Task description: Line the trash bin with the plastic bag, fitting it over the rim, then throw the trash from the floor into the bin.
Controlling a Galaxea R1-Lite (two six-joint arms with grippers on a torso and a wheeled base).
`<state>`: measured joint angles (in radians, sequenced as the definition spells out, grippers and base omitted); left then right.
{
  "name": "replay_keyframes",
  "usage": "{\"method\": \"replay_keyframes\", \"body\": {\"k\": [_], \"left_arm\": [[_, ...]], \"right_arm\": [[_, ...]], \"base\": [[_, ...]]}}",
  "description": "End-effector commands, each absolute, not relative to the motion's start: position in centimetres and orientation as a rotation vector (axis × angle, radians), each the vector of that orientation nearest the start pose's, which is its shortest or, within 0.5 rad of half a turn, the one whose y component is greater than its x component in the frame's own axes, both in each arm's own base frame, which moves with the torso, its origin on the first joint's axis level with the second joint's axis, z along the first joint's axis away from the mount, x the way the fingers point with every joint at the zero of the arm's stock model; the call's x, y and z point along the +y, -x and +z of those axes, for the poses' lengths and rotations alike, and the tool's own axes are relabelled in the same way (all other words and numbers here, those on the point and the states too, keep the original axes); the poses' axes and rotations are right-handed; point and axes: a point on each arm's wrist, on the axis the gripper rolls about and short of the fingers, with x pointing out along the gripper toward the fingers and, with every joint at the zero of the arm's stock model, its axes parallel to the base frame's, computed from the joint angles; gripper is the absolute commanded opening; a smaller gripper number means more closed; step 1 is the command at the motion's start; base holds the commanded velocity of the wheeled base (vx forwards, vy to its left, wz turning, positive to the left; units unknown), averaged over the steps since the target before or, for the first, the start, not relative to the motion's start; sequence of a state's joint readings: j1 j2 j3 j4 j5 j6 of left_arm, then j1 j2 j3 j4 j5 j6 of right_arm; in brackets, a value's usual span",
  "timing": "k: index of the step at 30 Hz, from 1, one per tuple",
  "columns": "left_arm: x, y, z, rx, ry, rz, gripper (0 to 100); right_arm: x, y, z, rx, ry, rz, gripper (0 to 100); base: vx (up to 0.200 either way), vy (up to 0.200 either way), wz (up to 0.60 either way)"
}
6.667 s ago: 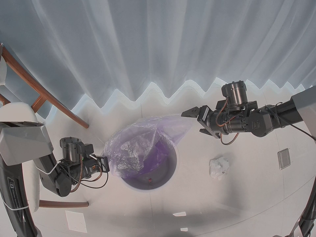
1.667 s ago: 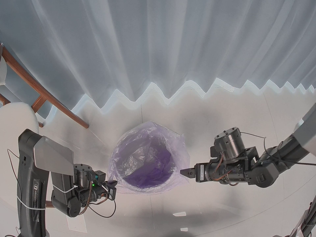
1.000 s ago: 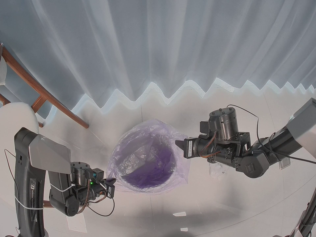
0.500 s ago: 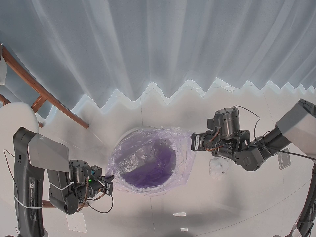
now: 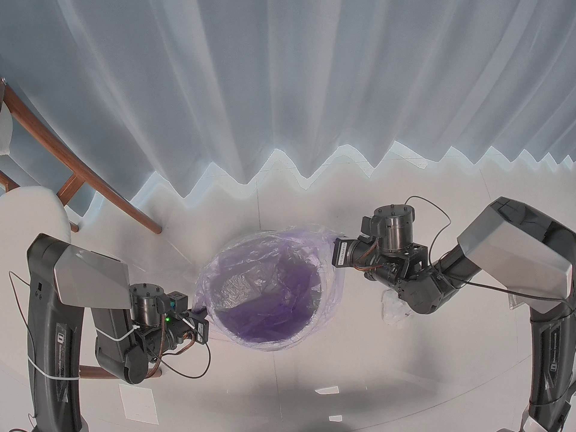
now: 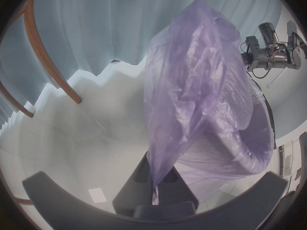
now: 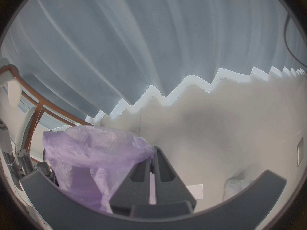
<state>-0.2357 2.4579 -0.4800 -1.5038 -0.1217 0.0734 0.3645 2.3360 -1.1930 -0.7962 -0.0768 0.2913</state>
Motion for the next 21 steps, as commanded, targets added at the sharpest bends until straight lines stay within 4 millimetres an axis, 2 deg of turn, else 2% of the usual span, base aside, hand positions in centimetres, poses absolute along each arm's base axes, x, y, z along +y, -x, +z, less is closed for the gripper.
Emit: {"method": "replay_keyframes", "body": {"k": [1, 9, 18, 19, 21], "left_arm": [[-8.0, -32.2, -4.8, 0.442, -0.085, -0.360, 0], [-8.0, -33.6, -4.4, 0.393, -0.061, -0.295, 0], [-7.8, -33.4, -4.4, 0.397, -0.057, -0.286, 0], [-7.8, -33.4, -4.4, 0.397, -0.057, -0.286, 0], [-7.7, -33.0, -4.4, 0.409, -0.057, -0.291, 0]], "right_arm": [[16.1, -43.5, 3.7, 0.370, -0.222, 0.224, 0], [16.0, -45.2, 3.1, 0.346, -0.248, 0.213, 0], [16.0, -45.3, 3.3, 0.342, -0.258, 0.211, 0], [16.0, -45.3, 3.4, 0.341, -0.258, 0.213, 100], [16.0, -45.0, 3.7, 0.343, -0.270, 0.212, 100]], "base": [[0.000, 0.000, 0.00], [0.000, 0.000, 0.00], [0.000, 0.000, 0.00], [0.000, 0.000, 0.00], [0.000, 0.000, 0.00]]}}
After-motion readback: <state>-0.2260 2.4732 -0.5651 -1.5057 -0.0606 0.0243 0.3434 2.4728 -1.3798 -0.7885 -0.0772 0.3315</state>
